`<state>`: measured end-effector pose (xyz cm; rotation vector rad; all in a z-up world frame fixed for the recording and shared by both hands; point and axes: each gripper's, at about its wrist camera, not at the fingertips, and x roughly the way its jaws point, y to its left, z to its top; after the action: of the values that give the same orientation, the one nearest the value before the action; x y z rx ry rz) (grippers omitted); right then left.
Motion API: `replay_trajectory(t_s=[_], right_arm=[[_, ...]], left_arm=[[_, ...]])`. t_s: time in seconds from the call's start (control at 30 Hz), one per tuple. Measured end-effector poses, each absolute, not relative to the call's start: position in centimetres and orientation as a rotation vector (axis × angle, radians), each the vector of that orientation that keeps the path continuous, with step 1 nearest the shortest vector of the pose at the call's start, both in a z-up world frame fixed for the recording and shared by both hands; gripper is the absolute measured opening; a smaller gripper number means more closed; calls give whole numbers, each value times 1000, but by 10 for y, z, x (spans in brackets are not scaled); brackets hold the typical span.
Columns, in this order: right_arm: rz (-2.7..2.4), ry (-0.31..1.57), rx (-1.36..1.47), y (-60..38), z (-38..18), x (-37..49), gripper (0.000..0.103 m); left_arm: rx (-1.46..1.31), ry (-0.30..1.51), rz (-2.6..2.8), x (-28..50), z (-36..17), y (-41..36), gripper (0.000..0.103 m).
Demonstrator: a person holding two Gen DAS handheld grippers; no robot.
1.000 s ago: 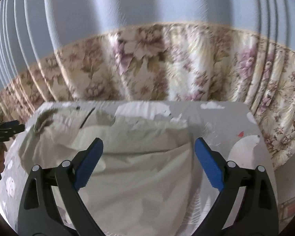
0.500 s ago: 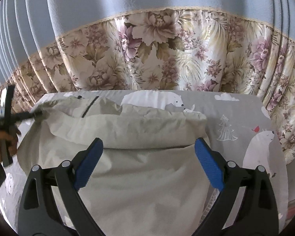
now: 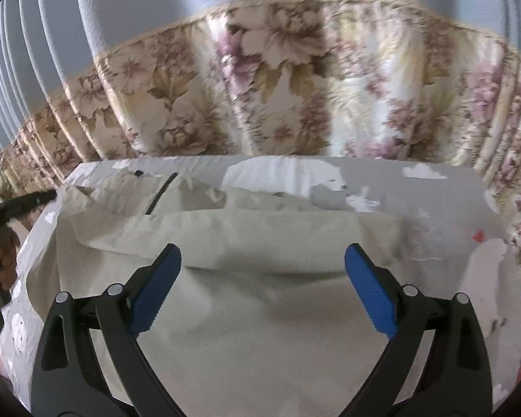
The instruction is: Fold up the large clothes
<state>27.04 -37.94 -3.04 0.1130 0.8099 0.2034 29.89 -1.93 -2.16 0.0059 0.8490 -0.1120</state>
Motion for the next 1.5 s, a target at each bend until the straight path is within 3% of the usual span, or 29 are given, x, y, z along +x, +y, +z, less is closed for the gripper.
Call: replay_trajectory(t_s=[0.1,0.17,0.2,0.23,0.27,0.3,0.33,0.43,0.47,0.57,0.73,0.93,1.1,1.17,1.27,1.3,1.33,1.37,1.4,1.5], right_arm=[[208,863,121,-369,-44,287,95],[226,900,124,-366,-55,295,76],[236,915,131,-365,-59,297,49],[239,924,147,-367,-62,299,35],[241,923,164,-369,-64,299,8],[245,914,178,-371,-63,298,1],[247,900,185,-374,-60,296,1],[258,874,165,-376,-50,294,1],[255,864,150,-376,-46,294,1],[248,833,151,-384,-35,297,1],[243,804,152,-387,-24,309,0],[214,775,157,-389,-18,325,0],[181,824,144,-384,-42,343,0],[151,880,128,-381,-62,351,0],[128,940,127,-381,-80,354,7],[119,931,121,-383,-80,351,16],[93,913,109,-385,-75,347,26],[74,896,109,-388,-71,342,53],[64,865,121,-392,-61,334,73],[120,816,138,-390,-40,311,80]], left_arm=[[19,900,-119,305,-36,-42,97],[27,936,-109,312,-45,-49,97],[16,955,-108,316,-51,-50,97],[-5,974,-112,320,-57,-51,97],[-15,990,-114,323,-62,-51,97],[-20,997,-118,325,-66,-51,96],[-17,996,-124,327,-70,-52,94],[-10,998,-148,328,-75,-56,70],[-4,986,-133,328,-73,-56,53],[-13,959,-114,334,-67,-46,16],[-6,911,-116,342,-52,-43,8],[-67,807,-93,351,-21,-39,7],[-68,805,-51,365,-37,-42,9],[-36,846,-20,373,-57,-46,15],[-23,919,-9,377,-82,-45,42],[-25,908,5,374,-83,-42,56],[-49,906,16,372,-81,-35,64],[-60,905,19,370,-79,-32,73],[-64,889,27,365,-73,-27,78],[-44,866,21,348,-58,-25,83]])
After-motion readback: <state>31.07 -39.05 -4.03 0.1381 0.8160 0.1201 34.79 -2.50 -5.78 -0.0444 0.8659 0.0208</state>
